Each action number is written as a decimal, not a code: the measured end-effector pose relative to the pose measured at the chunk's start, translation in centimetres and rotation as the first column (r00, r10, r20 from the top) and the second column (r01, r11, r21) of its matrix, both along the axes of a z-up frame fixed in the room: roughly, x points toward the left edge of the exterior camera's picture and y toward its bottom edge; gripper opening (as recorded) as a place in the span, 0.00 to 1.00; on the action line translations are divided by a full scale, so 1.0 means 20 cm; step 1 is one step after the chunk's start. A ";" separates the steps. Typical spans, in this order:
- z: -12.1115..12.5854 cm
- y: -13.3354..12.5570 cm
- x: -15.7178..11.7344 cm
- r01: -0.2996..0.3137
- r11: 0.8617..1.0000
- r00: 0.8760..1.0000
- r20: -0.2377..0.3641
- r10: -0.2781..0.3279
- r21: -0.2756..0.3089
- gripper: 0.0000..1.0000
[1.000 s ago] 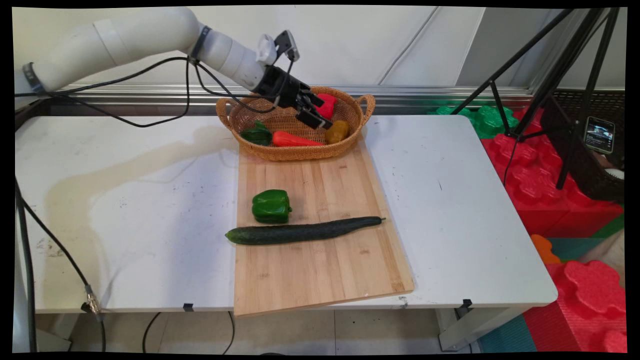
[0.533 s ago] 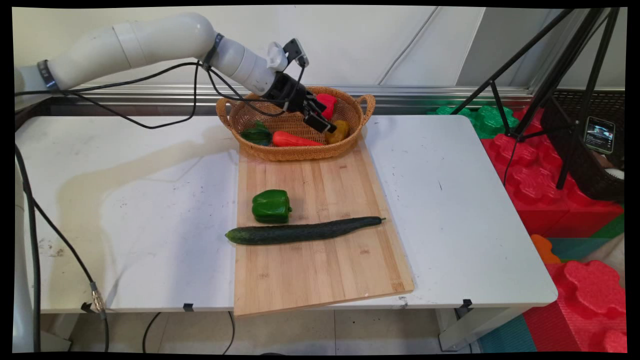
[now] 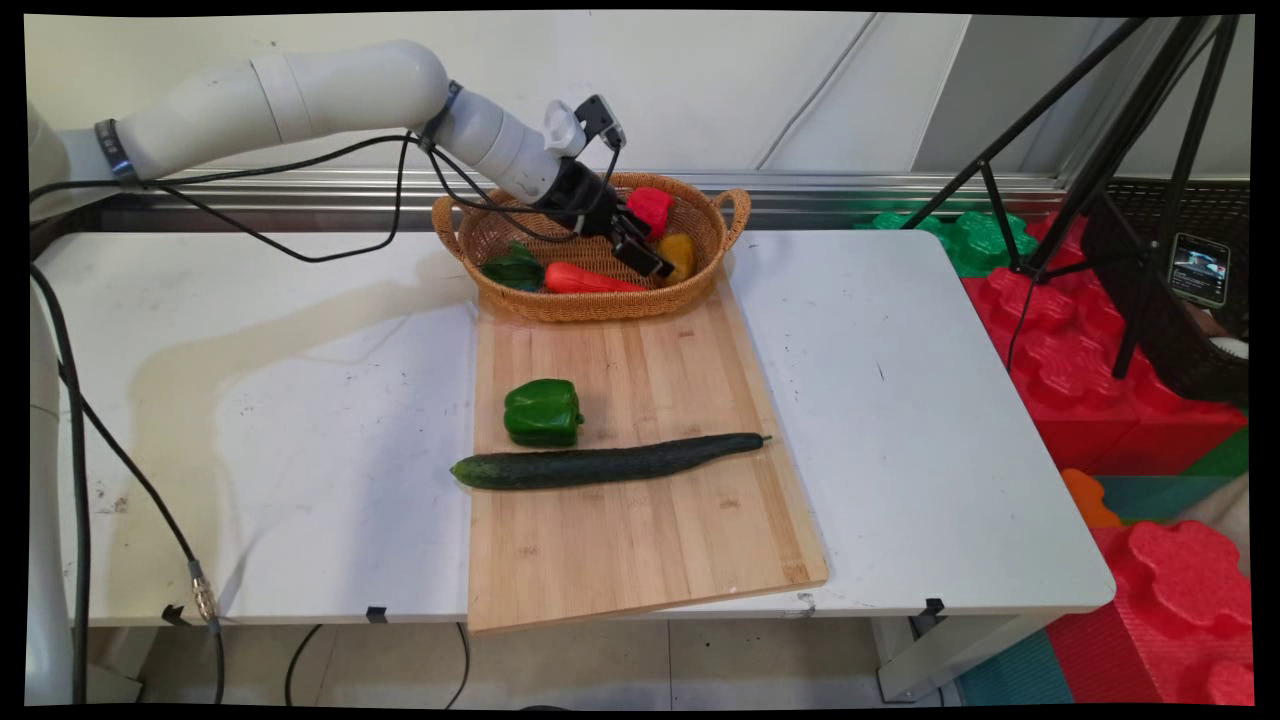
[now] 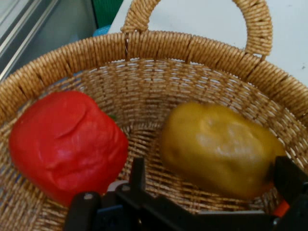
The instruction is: Pick up the potato from the vegetable basket
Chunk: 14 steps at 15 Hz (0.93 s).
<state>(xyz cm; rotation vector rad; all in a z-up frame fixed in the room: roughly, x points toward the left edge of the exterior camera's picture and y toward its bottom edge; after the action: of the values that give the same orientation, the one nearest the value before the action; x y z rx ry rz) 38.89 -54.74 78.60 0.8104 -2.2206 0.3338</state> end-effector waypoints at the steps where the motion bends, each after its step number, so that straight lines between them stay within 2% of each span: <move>1: -0.01 0.00 -0.01 -0.004 1.000 1.000 0.000 0.004 0.004 1.00; 14: -0.04 -0.01 -0.05 -0.036 0.999 0.999 -0.012 0.036 0.003 1.00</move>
<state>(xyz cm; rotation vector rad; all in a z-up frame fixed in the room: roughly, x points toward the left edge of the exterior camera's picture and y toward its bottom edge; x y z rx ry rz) 37.93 -55.01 77.85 0.8521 -2.1981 0.3429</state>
